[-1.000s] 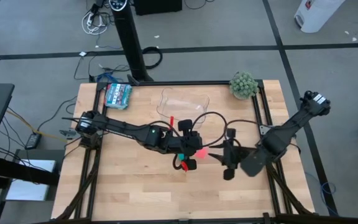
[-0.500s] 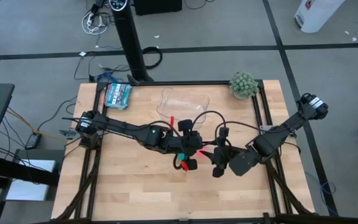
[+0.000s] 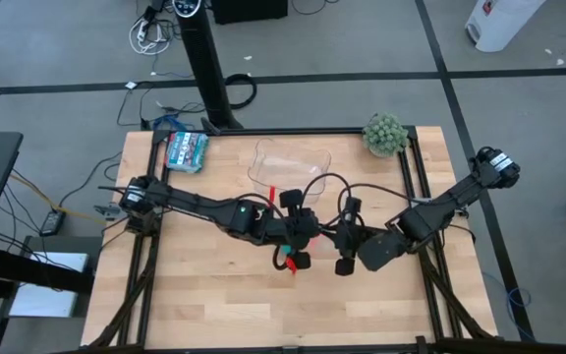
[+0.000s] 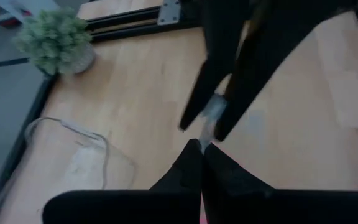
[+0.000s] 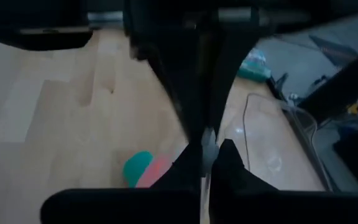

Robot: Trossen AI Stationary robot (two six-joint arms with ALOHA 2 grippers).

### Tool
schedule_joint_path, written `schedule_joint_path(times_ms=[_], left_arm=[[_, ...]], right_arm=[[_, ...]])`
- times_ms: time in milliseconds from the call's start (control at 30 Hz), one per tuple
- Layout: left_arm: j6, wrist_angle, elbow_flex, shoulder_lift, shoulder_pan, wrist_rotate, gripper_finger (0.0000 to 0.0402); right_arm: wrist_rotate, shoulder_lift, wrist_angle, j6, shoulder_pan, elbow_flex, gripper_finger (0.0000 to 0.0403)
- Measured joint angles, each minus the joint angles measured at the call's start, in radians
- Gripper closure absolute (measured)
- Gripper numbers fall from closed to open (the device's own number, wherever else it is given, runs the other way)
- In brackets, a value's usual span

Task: Roll bandage
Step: Open the transparent zip bag

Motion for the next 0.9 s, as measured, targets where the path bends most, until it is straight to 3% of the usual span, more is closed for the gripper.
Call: schedule_joint_path(times_ms=[433,900], left_arm=[[0.028,0.010,0.000,0.001,-0.015,-0.096,0.0401],[0.035,0.025,0.000,-0.004,-0.018,-0.119,0.0401]], right_arm=[[0.000,-0.006,-0.066,0.202,0.044,-0.026,0.0403],[0.008,-0.015,0.048,0.378,0.075,-0.256,0.0403]])
